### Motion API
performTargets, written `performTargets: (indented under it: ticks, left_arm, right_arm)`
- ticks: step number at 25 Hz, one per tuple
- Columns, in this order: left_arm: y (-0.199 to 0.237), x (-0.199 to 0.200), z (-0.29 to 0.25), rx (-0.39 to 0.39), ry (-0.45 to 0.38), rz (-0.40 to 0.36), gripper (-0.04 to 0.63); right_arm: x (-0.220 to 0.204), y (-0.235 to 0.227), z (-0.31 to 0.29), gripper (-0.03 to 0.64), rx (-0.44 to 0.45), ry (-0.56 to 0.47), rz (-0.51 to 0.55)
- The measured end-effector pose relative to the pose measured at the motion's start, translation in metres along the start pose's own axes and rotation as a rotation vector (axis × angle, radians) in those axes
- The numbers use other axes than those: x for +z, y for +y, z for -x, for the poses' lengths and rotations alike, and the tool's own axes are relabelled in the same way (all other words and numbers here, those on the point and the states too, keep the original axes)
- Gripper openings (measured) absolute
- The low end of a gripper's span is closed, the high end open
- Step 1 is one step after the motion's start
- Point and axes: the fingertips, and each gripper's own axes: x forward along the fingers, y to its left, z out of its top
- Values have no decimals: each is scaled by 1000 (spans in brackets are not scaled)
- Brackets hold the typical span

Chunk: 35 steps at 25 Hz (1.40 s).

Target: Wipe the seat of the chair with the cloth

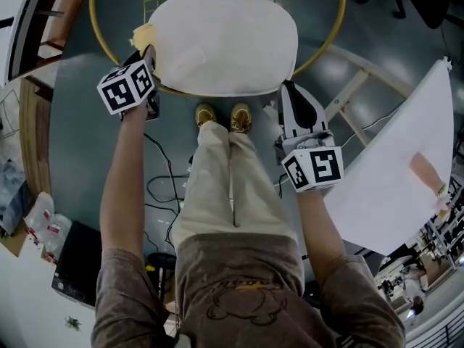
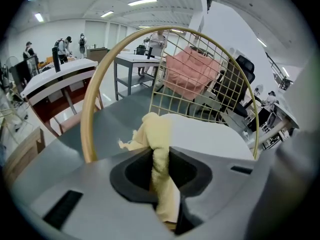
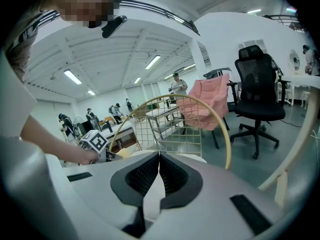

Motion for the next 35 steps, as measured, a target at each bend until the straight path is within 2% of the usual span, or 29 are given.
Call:
performTargets:
  ticks: [10,24,31,35]
  left_arm:
    - [-24,-12,-13,-18,22,8,75]
    - [-121,-26,-46,-190,65,-15,75]
    - [-165,-41,-58,-245,92,-15,75]
    - [-197,-52,-63,-293,109,-41,75]
  right_arm:
    - [-7,-3,3,28,-5,10,-4]
    - [-4,-16,15,28,-40,-13,-32]
    - [-3,-27,25,28,-54,-24,-31]
    - [-7,-33,31,28,-72,-24,-44]
